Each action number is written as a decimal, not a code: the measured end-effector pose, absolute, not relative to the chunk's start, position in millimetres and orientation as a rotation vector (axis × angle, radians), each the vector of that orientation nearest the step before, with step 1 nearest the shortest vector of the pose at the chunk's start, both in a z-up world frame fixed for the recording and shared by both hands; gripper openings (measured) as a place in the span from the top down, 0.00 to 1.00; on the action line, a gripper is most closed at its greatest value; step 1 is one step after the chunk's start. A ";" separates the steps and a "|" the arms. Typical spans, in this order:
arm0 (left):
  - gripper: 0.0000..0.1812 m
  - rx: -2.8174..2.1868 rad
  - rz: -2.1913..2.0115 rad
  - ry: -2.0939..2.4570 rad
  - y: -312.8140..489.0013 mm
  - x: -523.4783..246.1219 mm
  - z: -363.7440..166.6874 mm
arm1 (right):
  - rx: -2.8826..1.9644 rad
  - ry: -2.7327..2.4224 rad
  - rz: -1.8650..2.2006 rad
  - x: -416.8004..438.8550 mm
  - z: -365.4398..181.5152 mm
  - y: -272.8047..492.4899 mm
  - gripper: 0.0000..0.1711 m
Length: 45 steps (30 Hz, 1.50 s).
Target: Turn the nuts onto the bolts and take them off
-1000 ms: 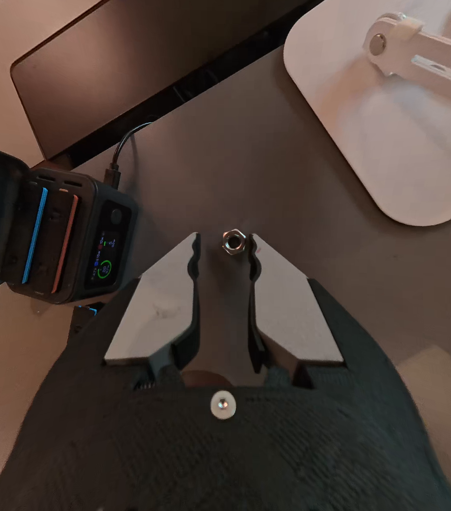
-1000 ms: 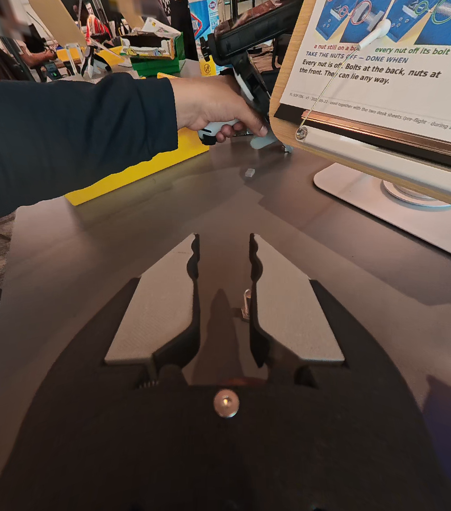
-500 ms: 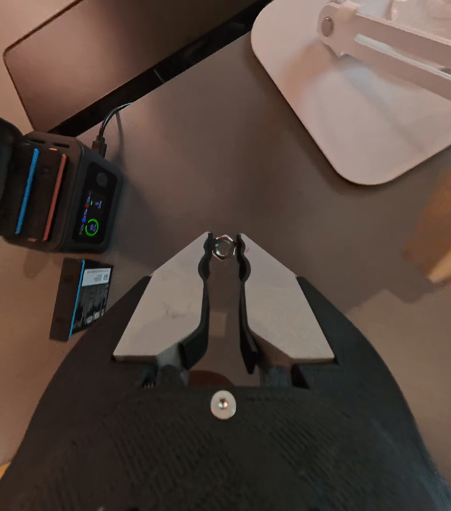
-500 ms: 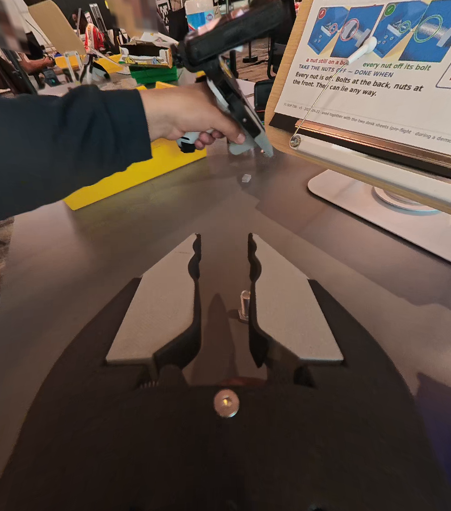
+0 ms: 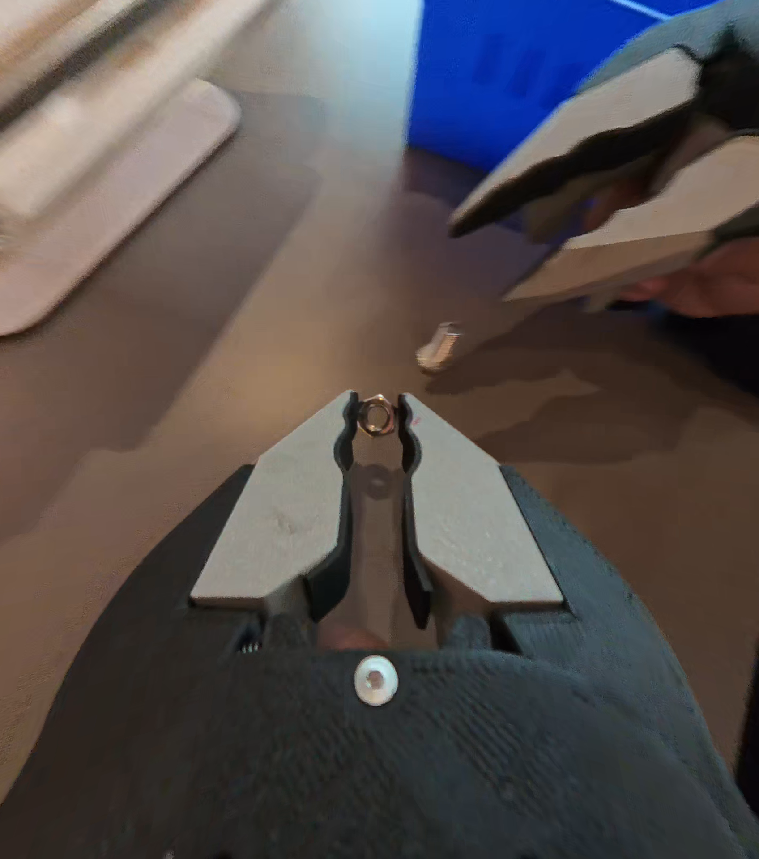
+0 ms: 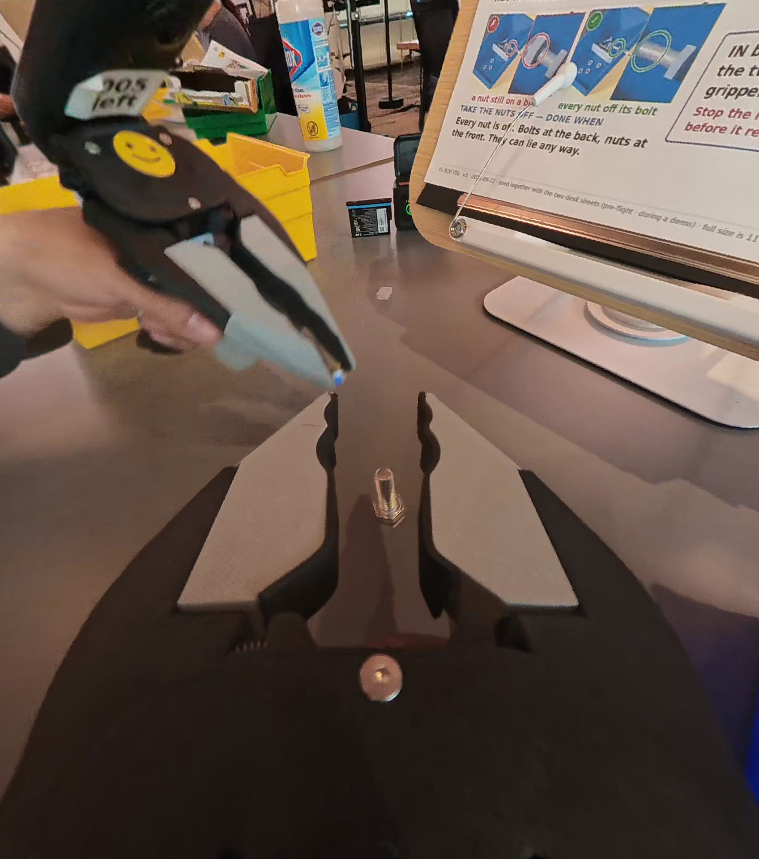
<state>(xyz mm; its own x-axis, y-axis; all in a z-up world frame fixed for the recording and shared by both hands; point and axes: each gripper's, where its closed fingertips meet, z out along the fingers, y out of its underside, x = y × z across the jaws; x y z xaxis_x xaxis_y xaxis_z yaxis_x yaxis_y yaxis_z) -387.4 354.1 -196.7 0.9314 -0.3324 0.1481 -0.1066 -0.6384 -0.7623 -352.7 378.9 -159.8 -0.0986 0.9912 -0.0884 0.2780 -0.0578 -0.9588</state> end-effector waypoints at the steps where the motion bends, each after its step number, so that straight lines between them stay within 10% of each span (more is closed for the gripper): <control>1: 0.92 -2.259 -0.419 0.320 351.2 -370.4 -201.8 | -1.408 -1.472 1.193 -352.4 -161.2 377.8 0.82; 20: 0.88 -2.031 -0.383 0.264 362.5 -363.2 -200.2 | -1.564 -1.662 0.972 -354.8 -212.2 382.2 0.80; 26: 0.86 -1.991 -0.337 0.296 360.2 -363.4 -195.5 | -1.556 -1.693 0.901 -353.3 -216.8 382.9 0.96; 45: 0.86 -1.851 -0.235 0.516 352.7 -333.7 -183.1 | -1.225 -1.627 1.294 -346.3 -154.0 341.4 0.97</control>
